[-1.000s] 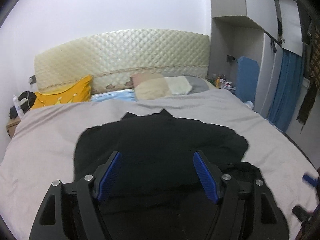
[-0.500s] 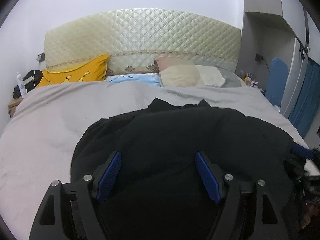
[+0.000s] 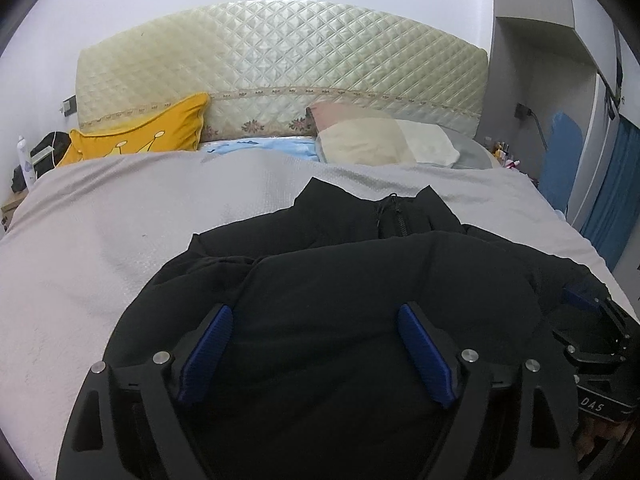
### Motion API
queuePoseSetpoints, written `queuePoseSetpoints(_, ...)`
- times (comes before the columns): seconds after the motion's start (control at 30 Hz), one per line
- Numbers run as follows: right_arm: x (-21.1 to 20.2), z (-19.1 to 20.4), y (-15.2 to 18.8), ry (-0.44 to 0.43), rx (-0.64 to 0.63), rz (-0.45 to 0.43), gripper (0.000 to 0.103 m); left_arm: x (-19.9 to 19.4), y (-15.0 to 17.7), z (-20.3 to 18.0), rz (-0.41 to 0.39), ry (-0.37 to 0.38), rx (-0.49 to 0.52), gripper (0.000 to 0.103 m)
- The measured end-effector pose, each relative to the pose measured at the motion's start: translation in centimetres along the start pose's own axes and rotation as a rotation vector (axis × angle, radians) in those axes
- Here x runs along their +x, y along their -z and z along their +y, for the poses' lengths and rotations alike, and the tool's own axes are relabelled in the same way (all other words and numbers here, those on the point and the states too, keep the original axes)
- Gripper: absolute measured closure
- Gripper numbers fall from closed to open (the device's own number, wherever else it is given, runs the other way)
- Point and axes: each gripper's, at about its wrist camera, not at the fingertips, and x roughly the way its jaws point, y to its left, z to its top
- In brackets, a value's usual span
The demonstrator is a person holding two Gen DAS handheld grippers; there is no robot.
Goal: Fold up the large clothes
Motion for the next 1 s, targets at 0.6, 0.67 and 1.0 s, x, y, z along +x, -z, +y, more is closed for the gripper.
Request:
queuePoseSetpoints(0.6,-11.7,1.3,-2.9,-0.049,0.02,-0.032,0.018,-14.8,-1.4,-0.2,-0.044,-0.064,-0.046,0.018)
queuePoseSetpoints(0.67,-14.8,1.7,-3.3,-0.056,0.009,-0.063,0.018,-17.5,-1.6,-0.3,-0.057,-0.061,-0.046,0.018)
queuePoseSetpoints(1.0,-30.3,2.9,-3.4,-0.071,0.001,-0.197,0.016,-34.1,0.3,-3.2,-0.163,-0.013,-0.004,0.015)
